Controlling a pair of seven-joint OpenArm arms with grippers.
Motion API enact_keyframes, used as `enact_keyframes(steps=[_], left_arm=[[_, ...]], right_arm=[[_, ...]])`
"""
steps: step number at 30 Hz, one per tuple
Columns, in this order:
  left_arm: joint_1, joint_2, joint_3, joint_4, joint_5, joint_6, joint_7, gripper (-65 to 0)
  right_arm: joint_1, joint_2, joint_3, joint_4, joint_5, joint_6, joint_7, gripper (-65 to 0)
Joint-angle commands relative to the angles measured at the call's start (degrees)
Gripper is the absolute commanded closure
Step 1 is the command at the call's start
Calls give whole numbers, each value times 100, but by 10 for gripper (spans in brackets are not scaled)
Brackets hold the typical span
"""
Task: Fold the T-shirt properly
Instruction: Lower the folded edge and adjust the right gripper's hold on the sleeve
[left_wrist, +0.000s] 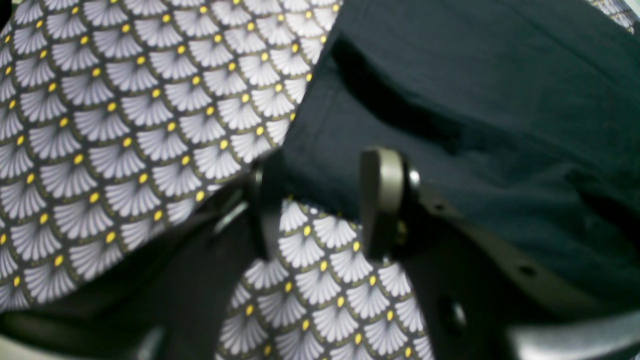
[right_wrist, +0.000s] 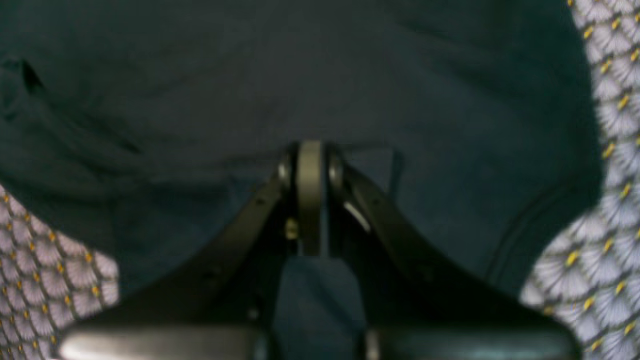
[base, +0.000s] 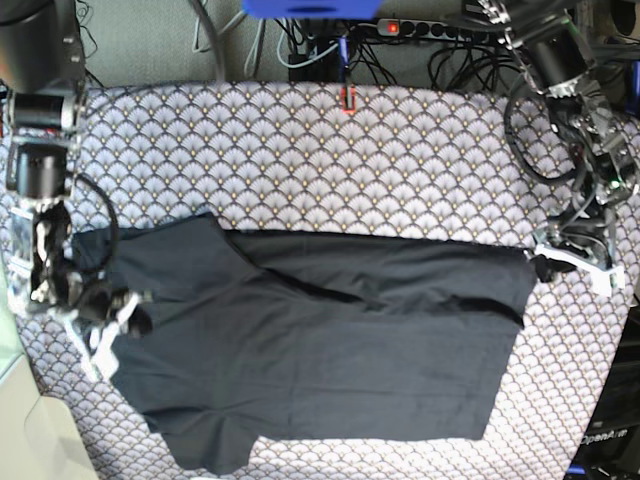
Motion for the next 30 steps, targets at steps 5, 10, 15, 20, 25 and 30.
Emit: enact_keyframes(steps=[5,10,15,20,25,30], left_arm=[[-103,-92,-14,111,-107,-33,-113,-250],[-129,-75,3,111,-107,-33,-113,-250],[-129,-57,12,111,-107,-24,-113,-250],[-120,-75,-5,111,-107,-24,-113,-250],[-111,-84,-14,111,-107,-33,-113,-250],[-111,-84,-14,111,-107,-24,-113,-250]], right_arm=[[-251,187,46,89,92,21,54,-5],[-445,196,64,89,92,21,63,-9],[-436,196,73,89,100,21,19,-135],[-532,196,591,89,100,21,19,-291],[-568,196,908,89,109,21,19,-318],[-726,196,917,89,109,21,28,-318]])
